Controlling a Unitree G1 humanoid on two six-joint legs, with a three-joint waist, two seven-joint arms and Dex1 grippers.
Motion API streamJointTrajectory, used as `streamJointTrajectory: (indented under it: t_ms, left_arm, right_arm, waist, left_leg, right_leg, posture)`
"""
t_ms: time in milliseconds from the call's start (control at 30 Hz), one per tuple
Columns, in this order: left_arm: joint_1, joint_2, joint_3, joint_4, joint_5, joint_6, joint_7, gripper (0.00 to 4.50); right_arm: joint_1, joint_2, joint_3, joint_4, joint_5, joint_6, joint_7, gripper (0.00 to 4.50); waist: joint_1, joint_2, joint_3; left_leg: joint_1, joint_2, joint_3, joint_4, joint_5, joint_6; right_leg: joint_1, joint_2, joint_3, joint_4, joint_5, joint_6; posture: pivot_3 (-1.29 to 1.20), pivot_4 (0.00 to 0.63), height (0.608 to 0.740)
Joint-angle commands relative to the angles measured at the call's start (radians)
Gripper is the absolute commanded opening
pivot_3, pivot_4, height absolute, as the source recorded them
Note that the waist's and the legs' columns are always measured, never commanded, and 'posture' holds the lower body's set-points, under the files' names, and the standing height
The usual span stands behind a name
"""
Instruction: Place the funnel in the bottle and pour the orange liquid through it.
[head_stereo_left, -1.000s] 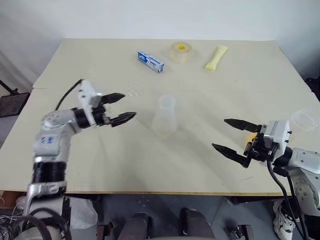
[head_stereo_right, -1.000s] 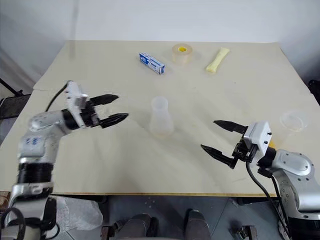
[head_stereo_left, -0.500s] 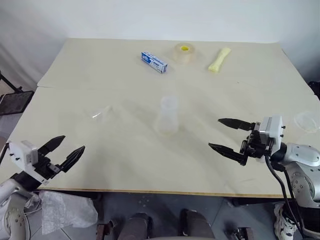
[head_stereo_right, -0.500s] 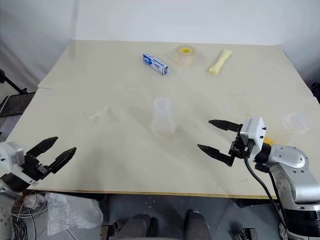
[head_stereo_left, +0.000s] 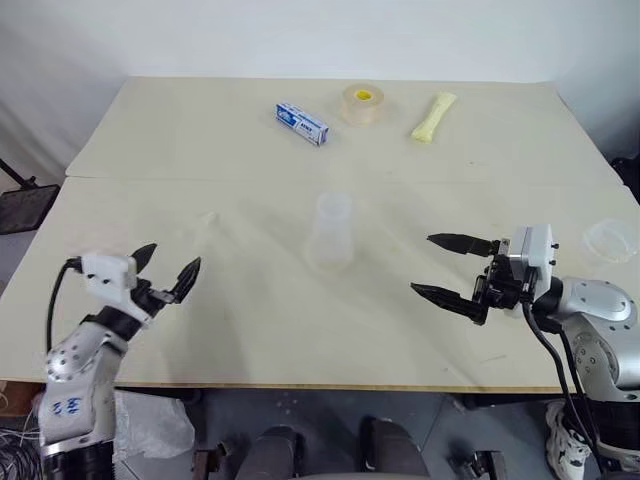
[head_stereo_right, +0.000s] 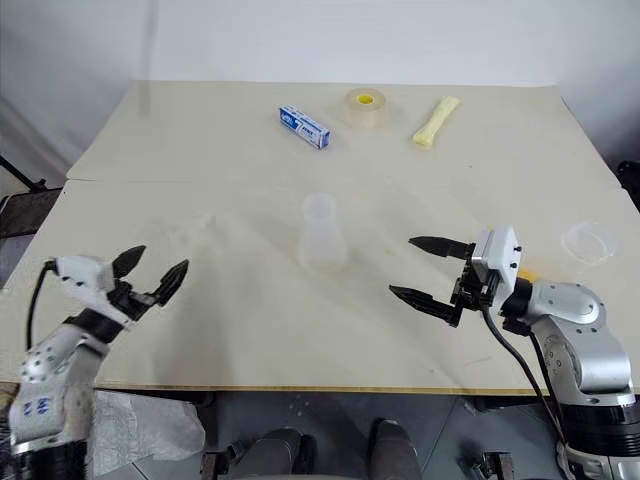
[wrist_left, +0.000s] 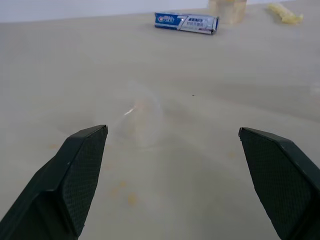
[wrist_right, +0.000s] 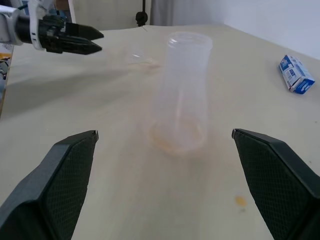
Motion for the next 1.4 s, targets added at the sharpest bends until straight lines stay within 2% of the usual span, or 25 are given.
streamJointTrajectory:
  t_ms: [33,700,1133,1167,1400]
  left_arm:
    - [-0.045,0.011,-0.018,0.064,0.046,-0.064,0.032,4.47]
    - [-0.387,0.021,-0.152,0.514,0.118,-0.219,0.002,4.47]
    - [-0.430,0.082,-0.160,0.500,0.098,-0.126,-0.029,0.22]
    - [-0.429,0.090,-0.159,0.494,0.095,-0.118,-0.035,0.05]
    - [-0.448,0.175,-0.156,0.442,0.045,-0.074,-0.165,0.05]
  right_arm:
    - [0.015,0.000,-0.023,-0.039,0.008,-0.005,-0.011,4.50]
    - [0.049,-0.014,-0.044,-0.066,0.011,0.000,-0.021,4.50]
    - [0.034,0.004,-0.044,-0.049,-0.009,-0.023,-0.038,4.50]
    - [0.033,0.007,-0.044,-0.047,-0.010,-0.025,-0.041,4.50]
    - [0.030,0.016,-0.048,-0.039,-0.019,-0.052,-0.051,4.50]
  waist:
    - [0.001,0.000,0.000]
    - [0.003,0.000,0.000]
    - [0.002,0.000,0.000]
    - [0.002,0.000,0.000]
    - [0.001,0.000,0.000]
  left_leg:
    - [0.000,0.000,0.000,0.000,0.000,0.000]
    - [0.000,0.000,0.001,0.002,0.000,0.000]
    - [0.000,-0.001,0.001,0.002,0.000,0.000]
    - [0.000,-0.001,0.001,0.002,0.000,0.000]
    - [0.000,-0.001,0.000,0.003,0.000,0.000]
  right_leg:
    - [0.000,0.000,-0.001,0.000,0.000,0.000]
    - [0.000,0.000,-0.006,0.002,0.000,0.001]
    - [0.000,0.000,-0.006,0.002,0.000,0.001]
    - [0.000,0.000,-0.006,0.002,0.000,0.001]
    - [0.000,0.000,-0.007,0.003,0.000,0.001]
  posture:
    - [0.00,0.150,0.740]
    - [0.00,0.150,0.740]
    - [0.00,0.150,0.740]
    - [0.00,0.150,0.740]
    - [0.00,0.150,0.740]
